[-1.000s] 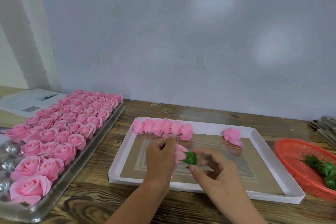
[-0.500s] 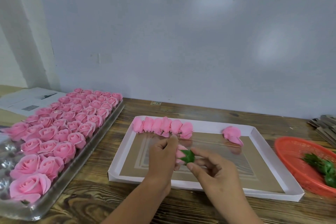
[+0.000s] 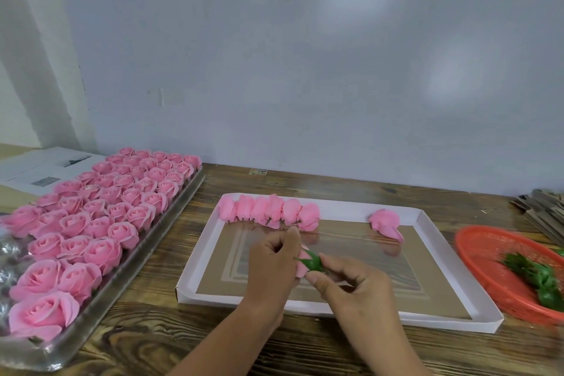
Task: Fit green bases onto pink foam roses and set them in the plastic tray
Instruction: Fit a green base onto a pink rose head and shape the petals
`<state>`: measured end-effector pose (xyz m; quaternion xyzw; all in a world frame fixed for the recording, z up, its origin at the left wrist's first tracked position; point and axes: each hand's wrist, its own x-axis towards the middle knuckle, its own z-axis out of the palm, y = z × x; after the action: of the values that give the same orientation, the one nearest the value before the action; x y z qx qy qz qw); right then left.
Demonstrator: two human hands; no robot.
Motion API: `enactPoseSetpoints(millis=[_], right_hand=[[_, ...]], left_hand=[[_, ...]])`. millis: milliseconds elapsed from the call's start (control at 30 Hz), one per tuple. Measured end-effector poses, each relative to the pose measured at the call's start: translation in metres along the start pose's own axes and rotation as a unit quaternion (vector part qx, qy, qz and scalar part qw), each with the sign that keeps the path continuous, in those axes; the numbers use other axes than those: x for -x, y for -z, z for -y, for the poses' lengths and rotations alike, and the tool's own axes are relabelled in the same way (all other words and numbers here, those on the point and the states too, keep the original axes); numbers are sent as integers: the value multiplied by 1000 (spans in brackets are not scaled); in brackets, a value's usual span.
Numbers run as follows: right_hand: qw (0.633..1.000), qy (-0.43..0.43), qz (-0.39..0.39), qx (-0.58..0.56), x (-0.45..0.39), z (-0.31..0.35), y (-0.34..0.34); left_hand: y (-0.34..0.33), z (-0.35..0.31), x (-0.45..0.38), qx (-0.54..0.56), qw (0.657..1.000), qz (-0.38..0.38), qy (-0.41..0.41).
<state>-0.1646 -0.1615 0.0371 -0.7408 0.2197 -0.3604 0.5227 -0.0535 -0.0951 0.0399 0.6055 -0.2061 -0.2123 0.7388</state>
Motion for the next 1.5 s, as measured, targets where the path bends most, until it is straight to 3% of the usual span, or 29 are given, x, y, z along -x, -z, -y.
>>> enactPoseSetpoints(millis=[267, 467, 600, 800, 1133, 1300, 1500], right_hand=[[995, -54, 36, -73, 1, -1, 0], [998, -41, 49, -22, -1, -6, 5], [992, -70, 51, -91, -3, -5, 5], [914, -152, 50, -372, -6, -3, 6], [843, -250, 166, -446, -12, 1, 18], [865, -228, 214, -393, -14, 2, 26], [887, -207, 236, -337, -14, -2, 33]], left_hand=[[0, 7, -1, -73, 991, -22, -109], [1, 13, -3, -102, 987, 0, -124], [1, 8, -5, -97, 986, 36, -133], [8, 3, -6, -46, 983, 150, -98], [10, -4, -5, -6, 974, 212, -76], [15, -8, -2, 13, 956, 290, -43], [19, -12, -1, 26, 951, 306, -41]])
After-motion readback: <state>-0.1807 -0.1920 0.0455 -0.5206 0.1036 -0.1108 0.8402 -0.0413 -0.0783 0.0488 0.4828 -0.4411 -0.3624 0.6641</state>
